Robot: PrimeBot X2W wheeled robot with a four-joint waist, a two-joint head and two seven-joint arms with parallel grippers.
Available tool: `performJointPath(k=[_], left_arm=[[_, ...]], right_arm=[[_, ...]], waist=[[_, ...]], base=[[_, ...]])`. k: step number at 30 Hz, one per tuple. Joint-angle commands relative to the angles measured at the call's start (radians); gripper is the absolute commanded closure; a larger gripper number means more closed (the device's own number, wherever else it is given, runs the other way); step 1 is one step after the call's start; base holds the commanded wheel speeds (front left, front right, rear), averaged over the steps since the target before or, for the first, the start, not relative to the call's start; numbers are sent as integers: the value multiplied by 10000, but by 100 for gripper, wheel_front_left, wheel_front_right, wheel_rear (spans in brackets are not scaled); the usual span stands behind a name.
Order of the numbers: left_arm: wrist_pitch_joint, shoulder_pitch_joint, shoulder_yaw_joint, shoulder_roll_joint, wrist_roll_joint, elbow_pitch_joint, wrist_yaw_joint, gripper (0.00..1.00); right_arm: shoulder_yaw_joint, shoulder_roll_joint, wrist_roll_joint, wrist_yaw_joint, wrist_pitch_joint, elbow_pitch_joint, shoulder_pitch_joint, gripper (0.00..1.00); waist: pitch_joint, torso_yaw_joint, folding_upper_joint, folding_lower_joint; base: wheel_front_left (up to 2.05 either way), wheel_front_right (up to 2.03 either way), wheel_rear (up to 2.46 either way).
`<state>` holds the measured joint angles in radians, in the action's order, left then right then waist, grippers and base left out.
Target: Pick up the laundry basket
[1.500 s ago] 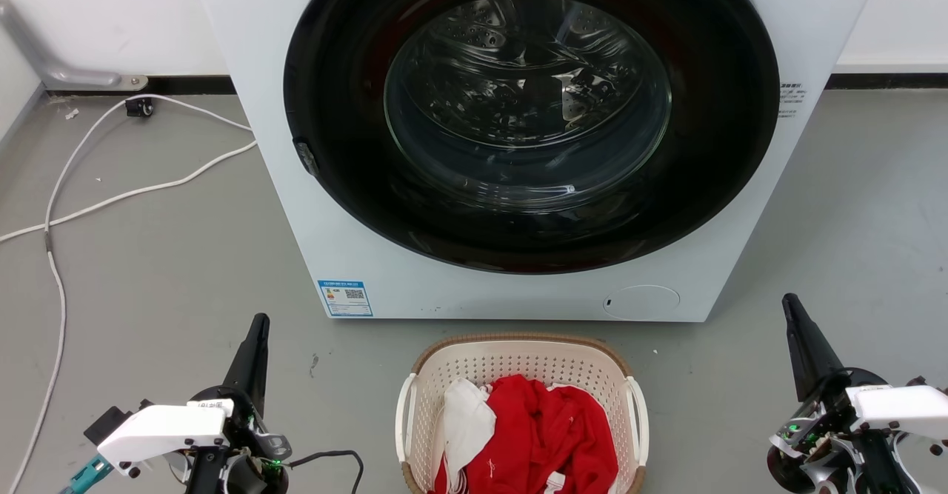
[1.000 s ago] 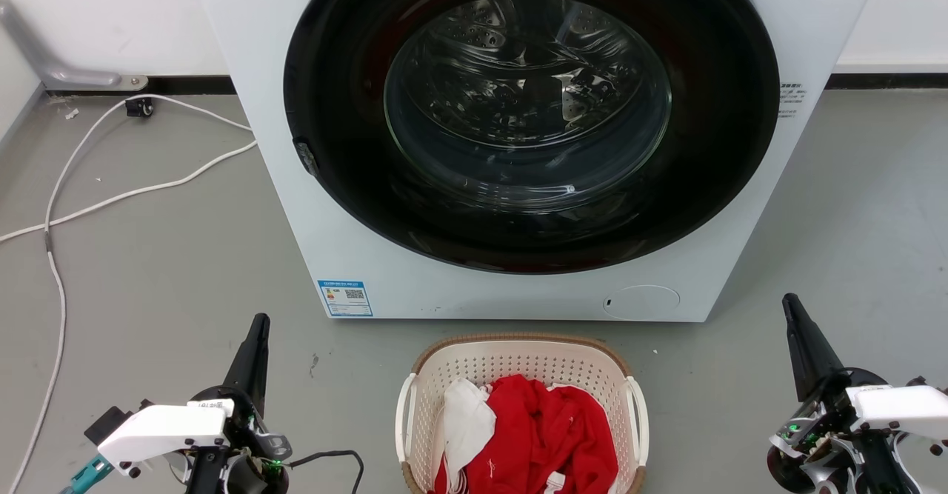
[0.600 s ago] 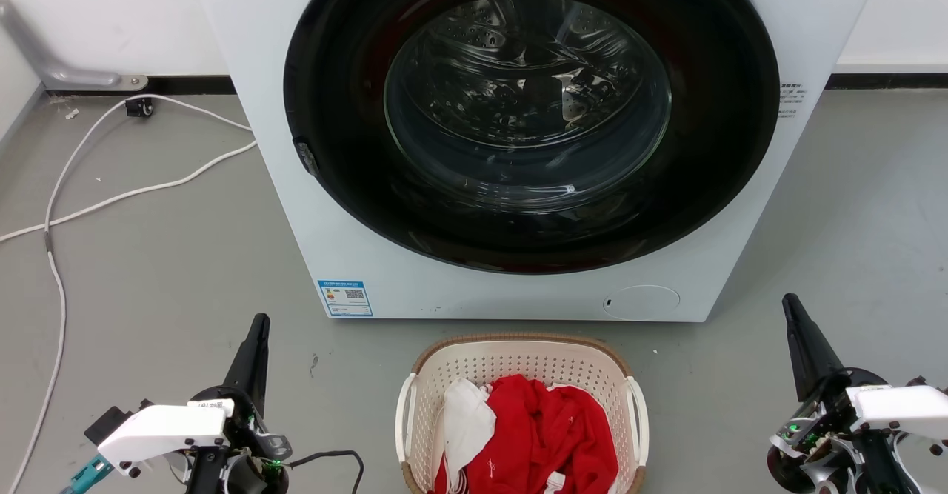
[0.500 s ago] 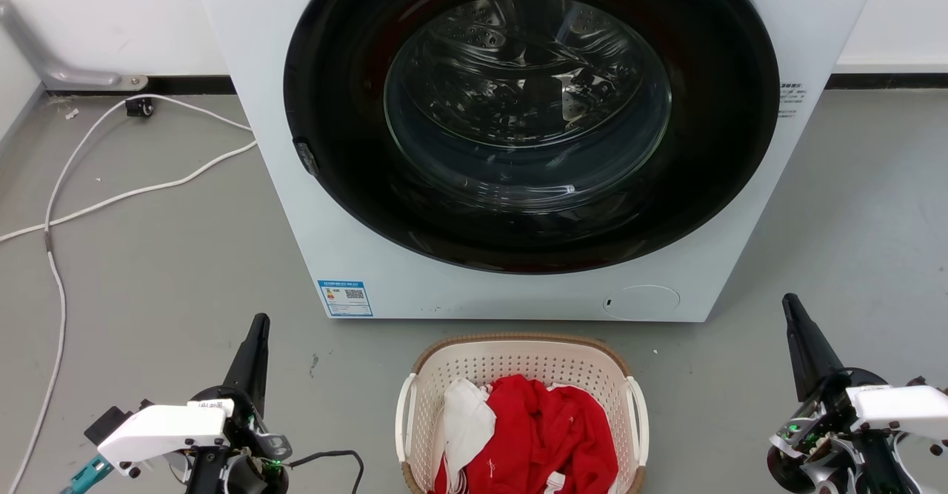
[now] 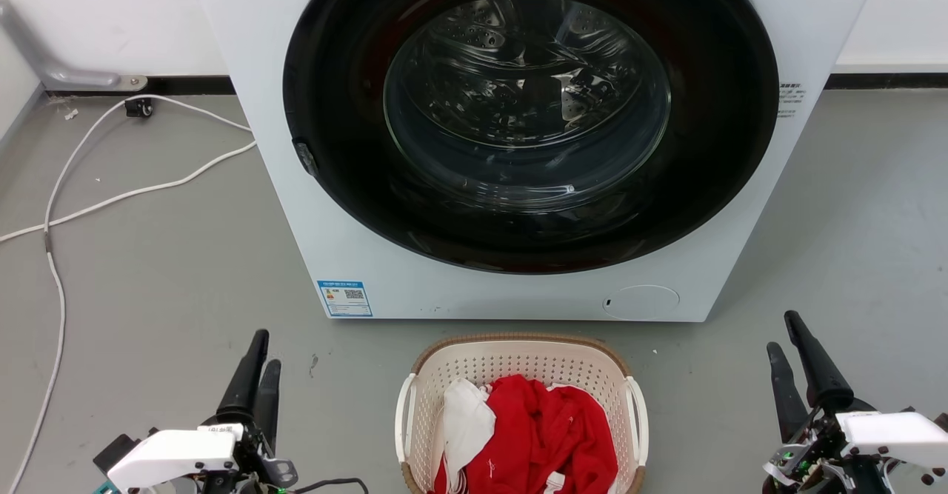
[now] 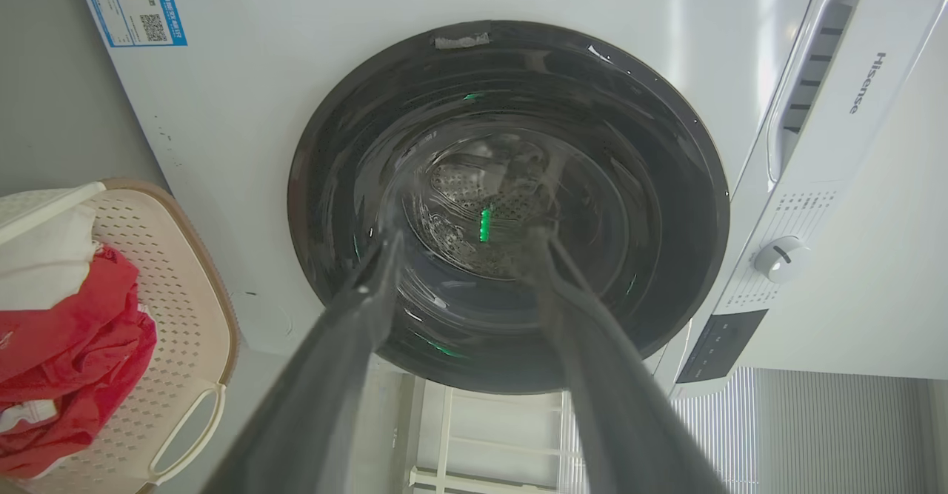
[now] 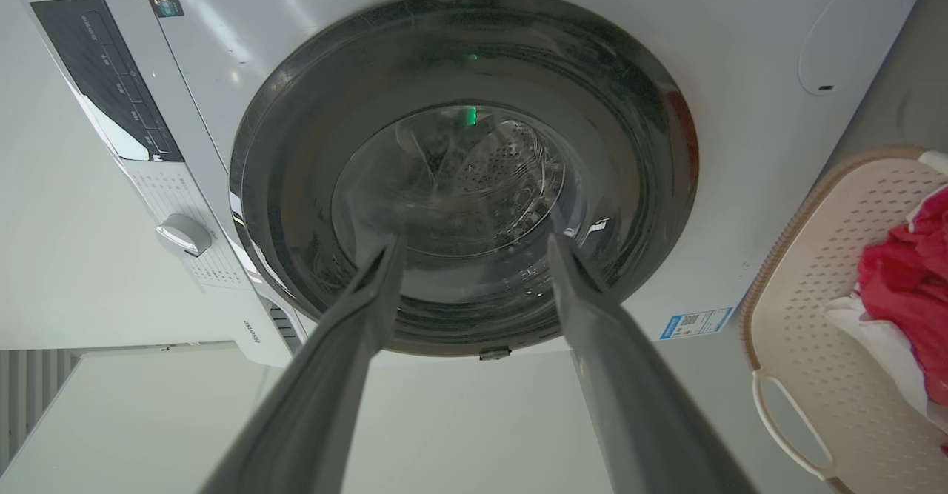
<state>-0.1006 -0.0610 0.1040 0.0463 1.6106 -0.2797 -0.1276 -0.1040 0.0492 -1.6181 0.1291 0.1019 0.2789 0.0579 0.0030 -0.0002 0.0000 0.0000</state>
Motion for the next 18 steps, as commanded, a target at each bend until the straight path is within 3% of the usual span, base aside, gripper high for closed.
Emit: performJointPath(k=[1, 18], left_arm=[[166, -126, -43, 31, -183, 336, -4, 0], [906, 181, 230, 36, -1414, 832, -11, 0]], right_arm=[[92, 23, 84, 14, -158, -321, 153, 0], [-10, 23, 1227, 16, -902, -617, 20, 0]], waist=[[2, -3, 0, 0], [-9, -3, 0, 0]], base=[[0, 0, 0], [0, 0, 0]])
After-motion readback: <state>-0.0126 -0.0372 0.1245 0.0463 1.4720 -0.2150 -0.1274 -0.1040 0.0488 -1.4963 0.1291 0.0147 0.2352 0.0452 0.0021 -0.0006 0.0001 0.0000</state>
